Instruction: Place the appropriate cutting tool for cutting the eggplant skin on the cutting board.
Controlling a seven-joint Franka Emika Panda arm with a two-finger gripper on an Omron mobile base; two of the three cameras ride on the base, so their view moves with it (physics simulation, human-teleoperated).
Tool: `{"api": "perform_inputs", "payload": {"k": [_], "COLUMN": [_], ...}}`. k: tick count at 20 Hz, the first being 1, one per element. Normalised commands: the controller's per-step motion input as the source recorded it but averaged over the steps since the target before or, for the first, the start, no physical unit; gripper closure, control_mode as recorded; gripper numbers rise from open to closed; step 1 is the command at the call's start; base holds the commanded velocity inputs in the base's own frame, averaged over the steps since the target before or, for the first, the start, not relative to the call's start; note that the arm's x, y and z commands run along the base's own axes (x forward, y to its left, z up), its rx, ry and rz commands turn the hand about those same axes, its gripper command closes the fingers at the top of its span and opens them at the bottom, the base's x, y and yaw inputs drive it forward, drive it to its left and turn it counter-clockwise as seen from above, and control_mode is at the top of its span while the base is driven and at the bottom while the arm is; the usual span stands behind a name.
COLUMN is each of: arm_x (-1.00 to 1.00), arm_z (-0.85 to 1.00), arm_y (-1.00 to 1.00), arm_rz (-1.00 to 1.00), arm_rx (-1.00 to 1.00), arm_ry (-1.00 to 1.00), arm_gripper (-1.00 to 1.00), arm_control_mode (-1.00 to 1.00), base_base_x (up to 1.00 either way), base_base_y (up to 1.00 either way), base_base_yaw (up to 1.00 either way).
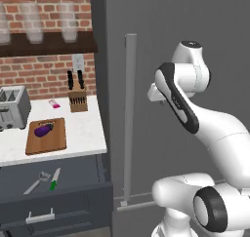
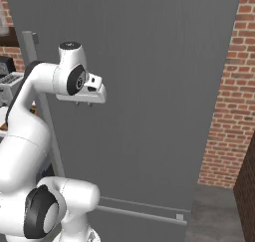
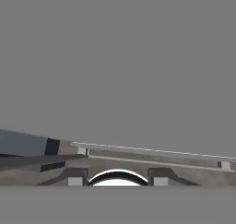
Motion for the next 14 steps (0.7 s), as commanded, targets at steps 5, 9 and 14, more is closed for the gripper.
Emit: {"api": "perform_inputs", "payload": {"k": [5,9,14], "arm_x": [0.0,0.0,0.0], "arm_z": [0.0,0.0,0.0], "arm_y": [0.0,0.0,0.0], "arm_rz": [0.0,0.0,0.0], "arm_rx": [0.0,0.0,0.0], "arm_ry": [0.0,0.0,0.0], "arm_gripper": [-1.0,-1.0,-1.0], "arm_control_mode": [1.0,1.0,1.0], "base_base_x": [-0.05,-0.16,-0.37], "base_base_y": [0.0,0.16,0.46], "base_base_yaw": [0.0,0.0,0.04]}}
